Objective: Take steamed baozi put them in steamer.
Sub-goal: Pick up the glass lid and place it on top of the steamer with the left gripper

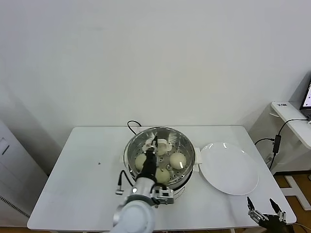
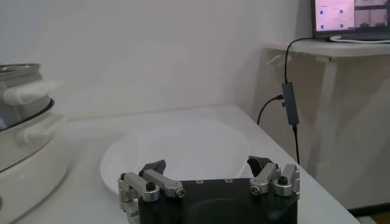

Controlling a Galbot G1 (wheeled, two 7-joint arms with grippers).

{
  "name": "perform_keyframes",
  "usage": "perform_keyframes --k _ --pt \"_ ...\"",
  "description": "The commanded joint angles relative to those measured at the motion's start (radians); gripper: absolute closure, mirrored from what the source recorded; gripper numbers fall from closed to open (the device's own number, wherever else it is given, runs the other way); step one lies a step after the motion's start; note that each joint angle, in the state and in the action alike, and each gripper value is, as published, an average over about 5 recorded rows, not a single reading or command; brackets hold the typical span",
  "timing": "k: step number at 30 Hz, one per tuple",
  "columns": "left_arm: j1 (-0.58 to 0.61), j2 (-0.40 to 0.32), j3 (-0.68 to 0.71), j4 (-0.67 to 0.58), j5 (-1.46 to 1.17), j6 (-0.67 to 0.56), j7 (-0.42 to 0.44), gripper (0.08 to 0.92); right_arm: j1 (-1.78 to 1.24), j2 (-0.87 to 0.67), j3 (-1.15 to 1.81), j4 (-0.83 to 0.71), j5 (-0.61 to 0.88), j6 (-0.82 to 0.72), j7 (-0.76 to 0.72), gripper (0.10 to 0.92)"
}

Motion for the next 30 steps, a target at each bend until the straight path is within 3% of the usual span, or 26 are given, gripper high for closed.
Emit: perform_keyframes --k 1,11,30 --pt "-0.072 -0.083 0.126 0.118 0.084 0.051 0.015 0.888 -0.003 0.005 0.002 -0.004 -0.002 0.002 -0.004 0.203" --pt "-0.082 -0.081 0.064 0.195 0.063 0.051 -0.02 0.888 -0.007 0.007 0.004 -0.012 0.0 0.013 -0.014 0.203" --pt "-0.055 -0.058 0.029 0.167 0.049 0.051 -0.036 0.888 -0.014 0.011 0.006 -0.003 -0.002 0.025 -0.021 0.203"
